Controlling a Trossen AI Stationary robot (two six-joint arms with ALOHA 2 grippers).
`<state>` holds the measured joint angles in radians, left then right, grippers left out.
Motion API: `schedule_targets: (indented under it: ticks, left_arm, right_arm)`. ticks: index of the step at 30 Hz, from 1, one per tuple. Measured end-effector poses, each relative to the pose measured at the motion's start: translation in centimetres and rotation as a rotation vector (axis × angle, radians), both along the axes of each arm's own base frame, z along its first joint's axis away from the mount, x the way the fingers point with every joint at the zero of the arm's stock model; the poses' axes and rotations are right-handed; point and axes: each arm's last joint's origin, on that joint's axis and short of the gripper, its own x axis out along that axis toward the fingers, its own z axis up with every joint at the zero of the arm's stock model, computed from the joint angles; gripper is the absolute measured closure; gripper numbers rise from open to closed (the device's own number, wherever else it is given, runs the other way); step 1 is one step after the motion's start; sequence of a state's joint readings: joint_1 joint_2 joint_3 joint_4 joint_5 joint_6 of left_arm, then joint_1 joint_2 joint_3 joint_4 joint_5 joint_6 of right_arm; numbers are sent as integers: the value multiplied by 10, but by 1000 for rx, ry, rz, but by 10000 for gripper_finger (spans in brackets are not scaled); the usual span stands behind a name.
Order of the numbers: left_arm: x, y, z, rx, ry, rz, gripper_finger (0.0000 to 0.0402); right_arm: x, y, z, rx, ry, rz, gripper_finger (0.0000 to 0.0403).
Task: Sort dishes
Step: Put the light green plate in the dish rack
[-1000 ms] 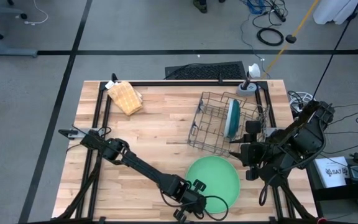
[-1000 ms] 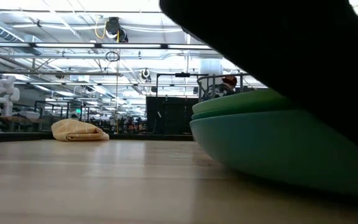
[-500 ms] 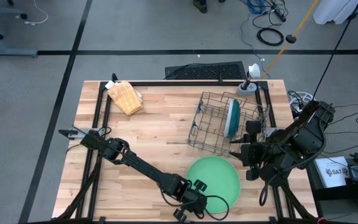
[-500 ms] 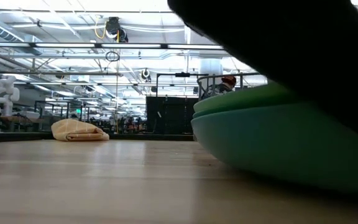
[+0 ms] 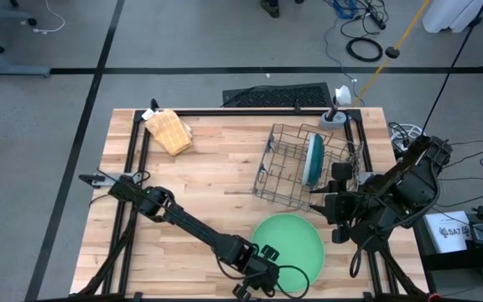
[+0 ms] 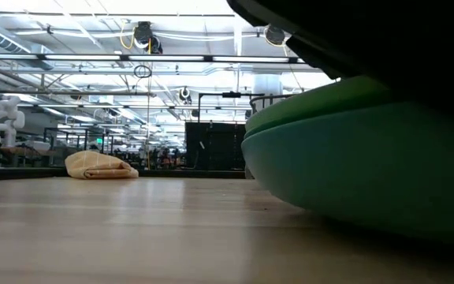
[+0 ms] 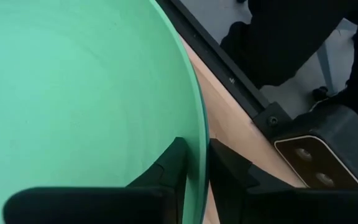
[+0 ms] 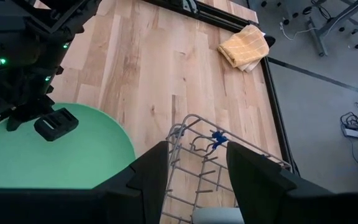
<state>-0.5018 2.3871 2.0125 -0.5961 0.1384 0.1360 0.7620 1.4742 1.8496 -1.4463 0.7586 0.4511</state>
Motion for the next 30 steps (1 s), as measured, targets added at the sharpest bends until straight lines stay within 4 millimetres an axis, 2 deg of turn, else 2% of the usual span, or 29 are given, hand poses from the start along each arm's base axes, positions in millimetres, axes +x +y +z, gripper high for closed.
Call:
schedule_targets:
  ticks: [11,22,30]
  left_arm:
    - [0,0,0,-4,2,16,341]
    - [-1,-1,0,-54,43,44,298]
    - [-1,0,-1,-43,52,46,294]
  right_arm:
    - [0,0,0,-1,1,0,248]
    - [0,0,0,-1,2,0,248]
    - [0,0,0,-1,2,0,248]
